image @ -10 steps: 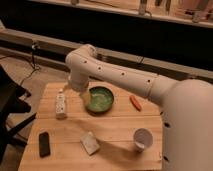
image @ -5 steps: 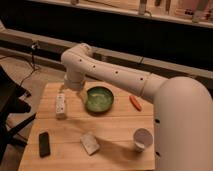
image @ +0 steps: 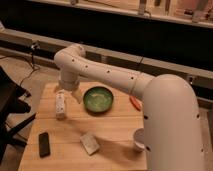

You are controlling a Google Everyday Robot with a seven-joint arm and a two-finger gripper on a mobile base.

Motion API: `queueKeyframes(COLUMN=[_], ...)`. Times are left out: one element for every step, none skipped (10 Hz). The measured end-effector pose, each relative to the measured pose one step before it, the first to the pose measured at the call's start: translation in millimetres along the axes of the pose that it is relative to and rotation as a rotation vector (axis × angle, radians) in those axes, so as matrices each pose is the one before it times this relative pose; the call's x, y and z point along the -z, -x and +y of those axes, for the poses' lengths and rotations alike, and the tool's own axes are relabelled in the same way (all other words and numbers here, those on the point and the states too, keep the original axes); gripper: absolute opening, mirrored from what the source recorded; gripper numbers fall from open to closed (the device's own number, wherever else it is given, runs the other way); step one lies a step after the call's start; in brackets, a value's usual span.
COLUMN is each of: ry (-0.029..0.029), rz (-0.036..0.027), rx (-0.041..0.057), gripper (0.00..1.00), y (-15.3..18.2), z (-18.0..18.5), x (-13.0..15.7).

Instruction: Place the bottle in the ceramic bowl

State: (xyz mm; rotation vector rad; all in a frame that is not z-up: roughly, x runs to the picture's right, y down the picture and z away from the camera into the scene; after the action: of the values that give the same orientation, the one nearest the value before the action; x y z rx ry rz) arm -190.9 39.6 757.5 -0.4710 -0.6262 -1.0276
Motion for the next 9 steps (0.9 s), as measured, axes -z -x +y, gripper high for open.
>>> queueKeyframes(ry=[0.00317,-0.00085,0.00150,-0.00258,-0.00136,-0.00010,0.00196,-0.00049,0.00020], rz=[0.00099,-0.00348,-0.00257,-0.00417,-0.00186,-0.00249,-0.00420,-0.00156,-0.00216], rx=[0.00701,0.00993,0.00776,0.00973,0.00485,0.01000,0.01215,0.00501,0.00518], gripper=[0.80,0.80,0.80,0.80,0.80,0.80,0.80,0.80,0.80], y=[-3.58,1.02,0.40,-0.80,-1.58,1.01,0.14,-1.74,-1.01], z=[1.97,-3.27,-1.82,-2.53,-0.40,-3.17,-1.94,0.05,-0.49], x=[-3.93,-2.91,-3.10,-2.29,-2.25,-2.77,-5.42,-3.41,-3.66])
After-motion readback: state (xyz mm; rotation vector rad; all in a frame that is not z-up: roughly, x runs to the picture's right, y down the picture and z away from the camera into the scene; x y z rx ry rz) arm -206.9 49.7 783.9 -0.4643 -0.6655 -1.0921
